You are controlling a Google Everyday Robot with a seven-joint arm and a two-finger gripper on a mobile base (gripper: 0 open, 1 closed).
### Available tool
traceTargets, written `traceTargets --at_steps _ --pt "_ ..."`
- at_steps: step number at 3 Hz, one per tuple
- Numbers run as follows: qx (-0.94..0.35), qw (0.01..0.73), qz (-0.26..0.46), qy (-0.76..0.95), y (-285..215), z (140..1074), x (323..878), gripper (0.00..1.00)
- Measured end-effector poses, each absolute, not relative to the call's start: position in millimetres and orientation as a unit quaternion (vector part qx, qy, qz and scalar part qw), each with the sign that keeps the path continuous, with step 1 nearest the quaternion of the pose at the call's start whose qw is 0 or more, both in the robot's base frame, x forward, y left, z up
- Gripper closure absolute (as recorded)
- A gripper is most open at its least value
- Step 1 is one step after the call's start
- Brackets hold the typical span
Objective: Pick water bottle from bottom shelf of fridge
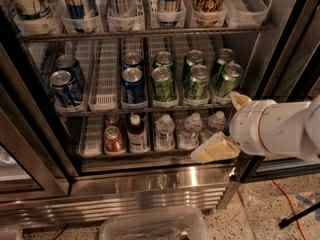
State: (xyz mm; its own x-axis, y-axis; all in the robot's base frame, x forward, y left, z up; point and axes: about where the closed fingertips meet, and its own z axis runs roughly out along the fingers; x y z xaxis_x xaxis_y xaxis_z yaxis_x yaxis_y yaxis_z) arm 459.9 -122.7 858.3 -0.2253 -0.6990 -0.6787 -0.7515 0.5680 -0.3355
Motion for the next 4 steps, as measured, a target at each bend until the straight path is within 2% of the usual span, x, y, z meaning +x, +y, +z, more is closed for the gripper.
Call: traceTargets --at_steps 1,2,3,4 --pt "-0.423 0.462 0.009 0.780 -146.3 845.8 467.9 0.00" --pt "-0.394 0.505 0.018 0.768 -171.5 828.3 463.0 0.00" --pt "-0.395 0.504 0.017 0.768 -171.4 828.8 463.1 0.00" --pt "-0.370 0.525 0.084 0.762 -155.7 826.7 469.2 0.00"
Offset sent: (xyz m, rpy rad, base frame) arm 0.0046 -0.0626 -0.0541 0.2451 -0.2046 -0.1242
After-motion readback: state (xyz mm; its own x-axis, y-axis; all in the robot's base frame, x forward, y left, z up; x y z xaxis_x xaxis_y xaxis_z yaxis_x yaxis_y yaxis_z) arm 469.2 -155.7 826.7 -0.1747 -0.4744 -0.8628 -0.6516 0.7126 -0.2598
